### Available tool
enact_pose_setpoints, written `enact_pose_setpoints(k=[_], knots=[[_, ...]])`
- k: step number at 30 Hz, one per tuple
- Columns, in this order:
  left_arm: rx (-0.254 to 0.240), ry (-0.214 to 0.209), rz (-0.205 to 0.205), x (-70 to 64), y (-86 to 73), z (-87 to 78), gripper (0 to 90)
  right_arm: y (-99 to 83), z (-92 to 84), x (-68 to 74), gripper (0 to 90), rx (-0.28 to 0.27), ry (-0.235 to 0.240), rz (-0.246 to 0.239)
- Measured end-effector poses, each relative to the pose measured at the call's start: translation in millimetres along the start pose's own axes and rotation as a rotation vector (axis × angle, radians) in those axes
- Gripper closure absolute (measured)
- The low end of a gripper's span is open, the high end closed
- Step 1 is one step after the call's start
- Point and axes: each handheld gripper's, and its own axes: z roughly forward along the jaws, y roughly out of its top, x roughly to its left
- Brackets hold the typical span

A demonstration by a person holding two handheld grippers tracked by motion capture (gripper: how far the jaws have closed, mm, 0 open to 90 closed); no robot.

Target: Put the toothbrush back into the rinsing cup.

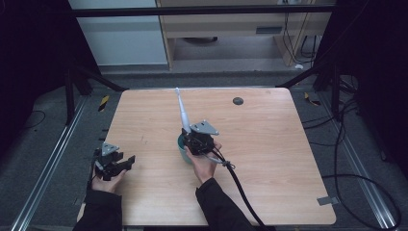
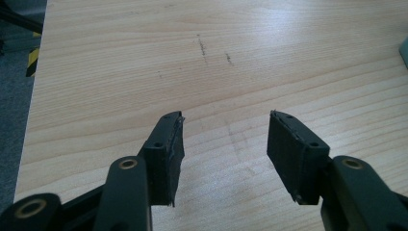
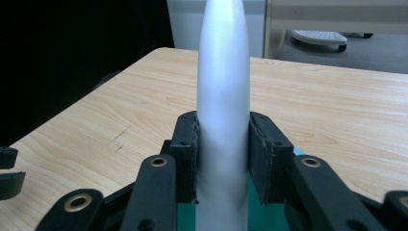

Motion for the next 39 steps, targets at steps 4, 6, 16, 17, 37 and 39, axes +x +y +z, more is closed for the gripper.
enact_pose_setpoints(k=[4, 6, 16, 17, 37, 39], knots=[[0.0, -0.001, 0.001, 0.2, 0.0, -0.1, 46.6, -3.2, 1.1, -0.4, 66.0, 0.009, -0.005, 0.002], [0.0, -0.001, 0.0, 0.2, -0.1, 0.1, 46.6, -5.6, 2.1, -1.4, 66.0, 0.021, -0.011, 0.006], [0.005, -0.001, 0.003, -0.2, -0.2, 0.3, 46.7, -9.8, 5.4, -2.5, 65.8, 0.059, -0.025, -0.005], [0.004, -0.001, 0.002, -0.2, -0.2, 0.3, 46.6, -10.3, 6.0, -2.4, 65.8, 0.066, -0.024, -0.005], [0.005, -0.005, 0.003, -0.8, -0.4, 0.9, 46.4, 5.3, -25.9, -12.2, 46.2, -0.051, -0.009, -0.003], [0.004, -0.008, 0.003, -0.9, -0.5, 0.8, 46.2, 9.6, -35.3, -20.2, 38.9, -0.067, 0.003, 0.009]])
